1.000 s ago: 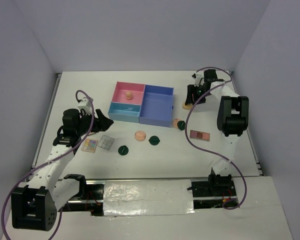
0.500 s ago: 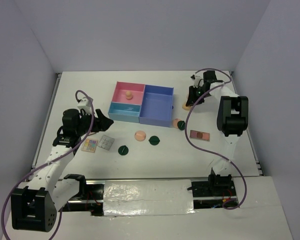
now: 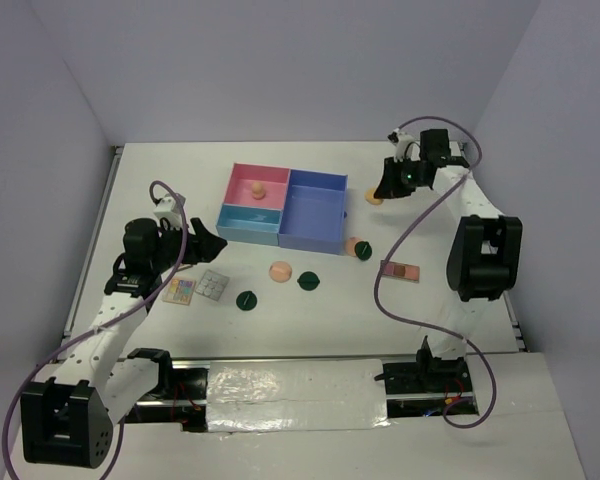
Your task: Organize the makeup
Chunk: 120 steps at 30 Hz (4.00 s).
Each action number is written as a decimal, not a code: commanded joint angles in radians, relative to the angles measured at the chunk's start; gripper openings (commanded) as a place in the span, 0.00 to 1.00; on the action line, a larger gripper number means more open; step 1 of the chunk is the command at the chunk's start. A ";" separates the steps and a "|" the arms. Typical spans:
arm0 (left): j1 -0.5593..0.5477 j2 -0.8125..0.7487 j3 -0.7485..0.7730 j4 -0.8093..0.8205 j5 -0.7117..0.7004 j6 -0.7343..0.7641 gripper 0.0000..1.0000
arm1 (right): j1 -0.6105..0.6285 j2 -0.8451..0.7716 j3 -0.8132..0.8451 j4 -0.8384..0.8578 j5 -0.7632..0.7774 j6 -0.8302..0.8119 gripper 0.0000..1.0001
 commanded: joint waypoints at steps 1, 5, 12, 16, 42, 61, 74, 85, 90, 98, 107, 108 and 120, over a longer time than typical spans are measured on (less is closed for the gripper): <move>-0.008 -0.020 0.013 0.051 -0.003 0.003 0.73 | 0.019 -0.122 0.025 0.027 -0.102 -0.046 0.01; -0.006 -0.024 0.013 0.053 -0.006 0.003 0.73 | 0.135 -0.157 0.043 0.039 -0.136 -0.112 0.01; -0.009 -0.038 0.013 0.046 -0.017 0.005 0.73 | 0.348 -0.079 0.205 0.060 -0.069 -0.162 0.01; -0.009 -0.047 0.013 0.039 -0.035 0.008 0.73 | 0.425 0.048 0.360 0.051 -0.040 -0.122 0.01; -0.023 -0.037 0.023 0.031 -0.009 0.023 0.71 | 0.574 0.328 0.542 0.171 0.177 -0.100 0.65; -0.538 0.311 0.271 0.117 -0.155 0.003 0.57 | 0.030 -0.379 -0.150 -0.208 0.055 -0.168 0.43; -0.703 0.581 0.469 0.152 -0.095 -0.023 0.65 | -0.070 -0.715 -0.501 -0.387 0.639 -0.258 0.70; -0.701 0.583 0.572 -0.024 -0.143 0.011 0.65 | -0.113 -0.763 -0.724 -0.306 0.724 -0.246 0.58; -0.701 0.586 0.593 -0.070 -0.156 0.002 0.66 | -0.171 -0.769 -0.781 -0.263 0.729 -0.280 0.59; -0.701 0.585 0.589 -0.084 -0.173 -0.009 0.65 | -0.262 -0.732 -0.856 -0.190 0.698 -0.361 0.58; -0.701 0.557 0.547 -0.063 -0.189 -0.015 0.65 | -0.303 -0.643 -0.839 -0.170 0.658 -0.382 0.52; -0.701 0.548 0.543 -0.066 -0.189 -0.014 0.65 | -0.305 -0.637 -0.842 -0.168 0.655 -0.386 0.48; -0.677 0.376 0.423 -0.050 -0.293 -0.035 0.65 | -0.305 -0.683 -0.661 -0.303 0.425 -0.438 0.15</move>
